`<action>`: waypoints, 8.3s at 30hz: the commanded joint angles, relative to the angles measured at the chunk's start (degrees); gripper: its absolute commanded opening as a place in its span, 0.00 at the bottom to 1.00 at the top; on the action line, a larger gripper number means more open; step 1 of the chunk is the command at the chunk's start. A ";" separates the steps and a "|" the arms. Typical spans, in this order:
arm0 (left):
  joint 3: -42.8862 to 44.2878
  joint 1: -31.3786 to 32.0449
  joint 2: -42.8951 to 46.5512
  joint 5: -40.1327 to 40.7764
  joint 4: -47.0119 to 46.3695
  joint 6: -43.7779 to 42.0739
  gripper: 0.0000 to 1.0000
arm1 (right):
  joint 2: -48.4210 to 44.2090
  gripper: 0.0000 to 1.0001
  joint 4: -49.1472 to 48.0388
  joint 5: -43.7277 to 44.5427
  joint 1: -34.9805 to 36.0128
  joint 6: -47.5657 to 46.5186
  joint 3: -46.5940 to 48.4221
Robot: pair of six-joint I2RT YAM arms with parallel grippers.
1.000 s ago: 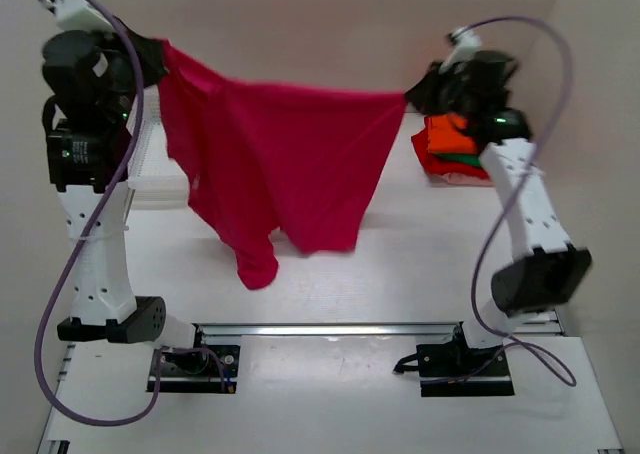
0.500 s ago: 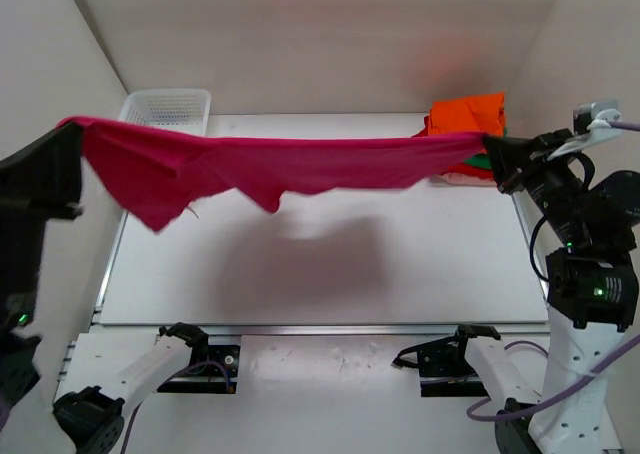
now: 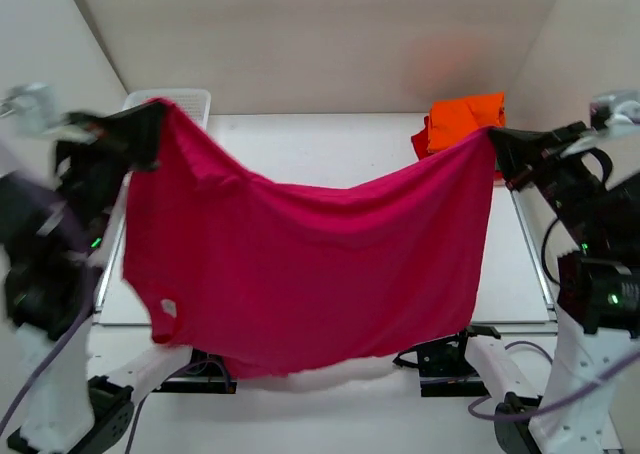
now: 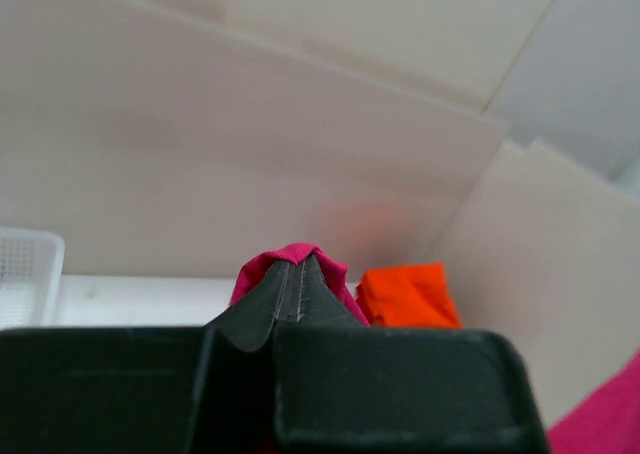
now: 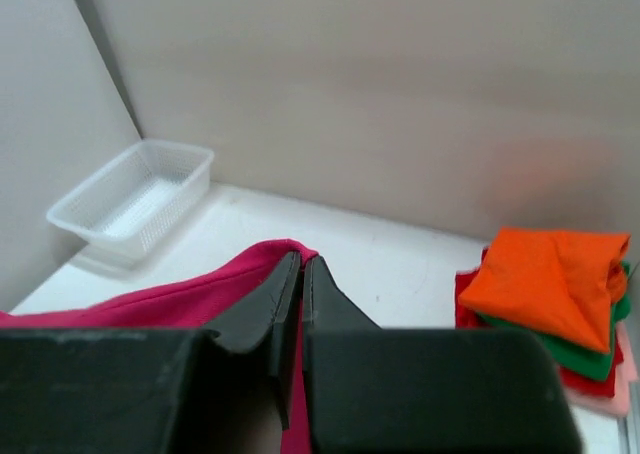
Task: Fold and stack the t-shirts
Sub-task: Flatten out the tshirt, then fold the flattened tshirt in 1/3 of the way
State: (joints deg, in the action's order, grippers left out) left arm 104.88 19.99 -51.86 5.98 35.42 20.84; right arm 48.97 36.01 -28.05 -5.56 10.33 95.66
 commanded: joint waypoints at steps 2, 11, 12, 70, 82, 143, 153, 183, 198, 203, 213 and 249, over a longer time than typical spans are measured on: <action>-13.25 -10.21 -7.46 -10.97 -10.09 1.64 0.00 | 8.84 0.00 -9.62 -5.96 -3.58 1.62 -9.24; -26.85 -13.48 -32.90 -11.25 -37.95 3.86 0.00 | 37.19 0.00 -25.54 4.76 5.12 -3.21 -14.81; -23.61 -13.22 -39.31 -11.34 -39.27 3.94 0.00 | 42.73 0.00 -26.16 5.28 5.30 -3.73 -12.36; -75.44 8.14 -25.14 -17.94 -23.38 15.73 0.34 | 52.89 0.19 -30.22 33.24 9.34 14.89 -38.00; -58.87 -1.69 -6.27 -17.31 -9.41 10.54 0.00 | 33.33 0.00 -18.97 28.58 11.01 11.65 -37.04; -49.54 -8.67 3.38 -17.76 -8.53 0.52 0.00 | 18.99 0.00 -16.33 6.69 3.36 7.06 -40.51; -73.93 -6.46 21.78 -25.84 3.16 5.61 0.00 | 2.89 0.00 -3.93 17.77 15.94 18.41 -64.88; -64.72 -16.12 2.20 -14.42 -15.91 2.10 0.00 | 18.35 0.00 -9.82 9.07 3.45 11.65 -59.44; -66.64 -17.08 -0.43 -13.10 -20.12 0.87 0.00 | 18.96 0.00 -12.27 8.36 1.70 11.38 -58.66; -66.56 -16.65 -3.95 -13.36 -23.72 0.87 0.00 | 22.39 0.00 -14.47 7.93 2.74 10.94 -57.08; -58.40 -18.40 -20.90 -12.39 -28.13 0.78 0.59 | 29.60 0.43 -15.00 10.73 5.12 8.48 -50.58; -73.42 -14.18 -17.22 -0.96 -10.90 -0.53 0.39 | 22.39 0.01 -3.32 22.77 10.04 9.54 -61.47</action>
State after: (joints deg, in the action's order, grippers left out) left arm 29.74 8.03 -67.02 3.31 26.70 21.93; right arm 70.65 32.01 -7.62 4.10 22.00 33.85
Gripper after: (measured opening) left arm 0.431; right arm 0.058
